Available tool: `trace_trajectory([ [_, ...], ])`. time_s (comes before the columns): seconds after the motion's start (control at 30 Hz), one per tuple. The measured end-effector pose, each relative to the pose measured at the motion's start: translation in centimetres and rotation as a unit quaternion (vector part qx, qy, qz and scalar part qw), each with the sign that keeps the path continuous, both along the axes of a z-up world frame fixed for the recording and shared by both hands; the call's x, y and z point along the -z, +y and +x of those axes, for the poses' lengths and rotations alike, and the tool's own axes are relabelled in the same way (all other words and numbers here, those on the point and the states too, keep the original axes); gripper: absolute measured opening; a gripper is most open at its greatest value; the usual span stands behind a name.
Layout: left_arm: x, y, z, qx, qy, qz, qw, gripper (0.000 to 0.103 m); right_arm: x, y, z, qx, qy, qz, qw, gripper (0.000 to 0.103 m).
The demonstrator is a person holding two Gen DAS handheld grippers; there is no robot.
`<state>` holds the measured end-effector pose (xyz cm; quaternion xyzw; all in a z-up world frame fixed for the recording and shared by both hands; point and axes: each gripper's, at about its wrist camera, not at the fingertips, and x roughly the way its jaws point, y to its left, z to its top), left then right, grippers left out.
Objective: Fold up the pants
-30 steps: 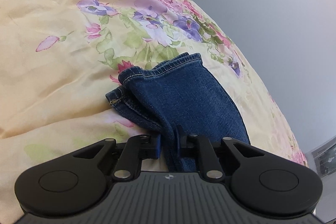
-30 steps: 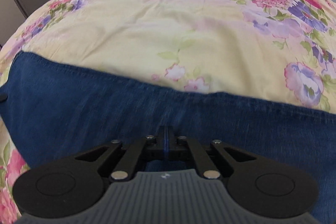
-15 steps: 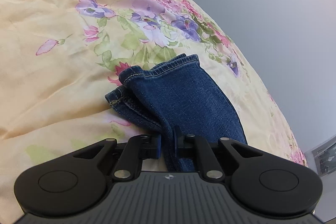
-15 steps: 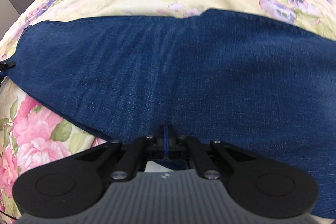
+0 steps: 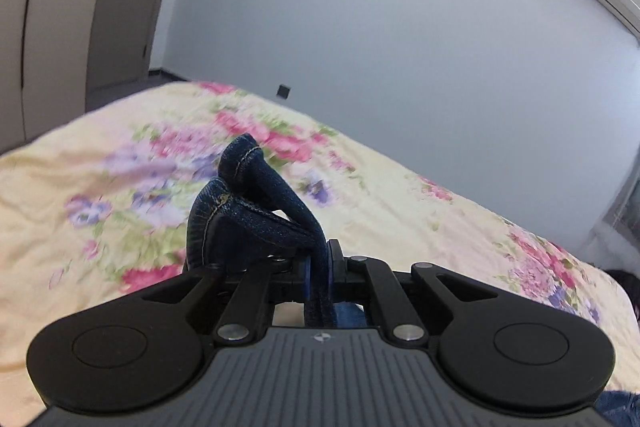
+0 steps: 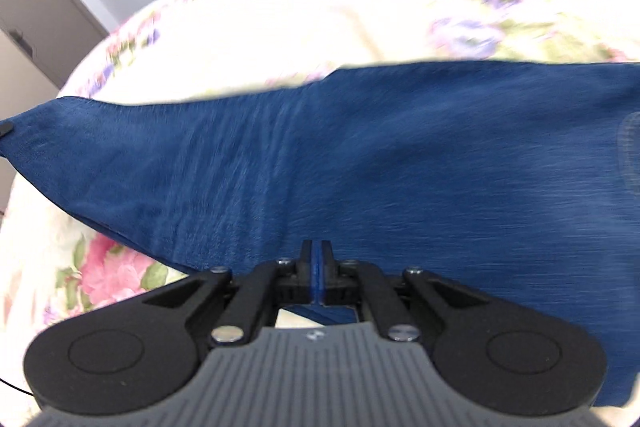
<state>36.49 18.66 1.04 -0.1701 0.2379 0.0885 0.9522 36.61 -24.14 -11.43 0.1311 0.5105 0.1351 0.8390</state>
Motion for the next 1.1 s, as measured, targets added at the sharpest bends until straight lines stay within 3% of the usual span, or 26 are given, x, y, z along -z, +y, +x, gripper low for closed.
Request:
trace_trajectory([
  [0.17,-4.5,-12.9,0.4,0.070,-0.045,0.102,0.9912,0.007,-1.9,-7.0,-2.4,0.031,-0.016,0.013,0.999,0.000],
  [0.3,-5.0,-23.6,0.9,0.137,-0.059,0.159,0.9759,0.007,-1.9,-12.6,-3.7,0.067,-0.020,0.035,0.997,0.000],
  [0.43,-0.5,-33.6,1.4,0.206,-0.032,0.202,0.9570,0.007,-0.9,-18.9,-5.5,0.113,-0.018,0.062,0.992,0.000],
  [0.57,8.3,-41.9,0.0,0.285,0.030,0.263,0.9213,0.007,0.9,-23.9,-7.3,0.149,-0.002,0.083,0.985,0.000],
  [0.63,12.5,-44.1,-1.4,0.316,0.065,0.280,0.9044,0.007,1.9,-25.4,-8.1,0.154,0.006,0.088,0.984,0.000],
  [0.73,15.5,-44.6,-2.8,0.332,0.094,0.283,0.8948,0.008,2.7,-26.7,-9.5,0.143,0.011,0.092,0.985,0.000],
  [0.83,15.8,-43.6,-2.4,0.348,0.120,0.243,0.8977,0.014,3.1,-26.7,-10.1,0.126,0.006,0.092,0.988,0.000],
  [0.9,15.4,-42.7,-2.3,0.370,0.142,0.203,0.8954,0.028,3.2,-26.4,-10.2,0.117,0.004,0.102,0.988,0.000],
  [1.03,14.7,-43.0,-3.1,0.419,0.144,0.201,0.8740,0.032,2.9,-24.6,-9.8,0.104,-0.006,0.115,0.988,0.001],
  [1.1,14.7,-43.1,-3.5,0.447,0.149,0.186,0.8620,0.048,2.8,-23.9,-9.5,0.101,-0.007,0.128,0.987,0.008],
])
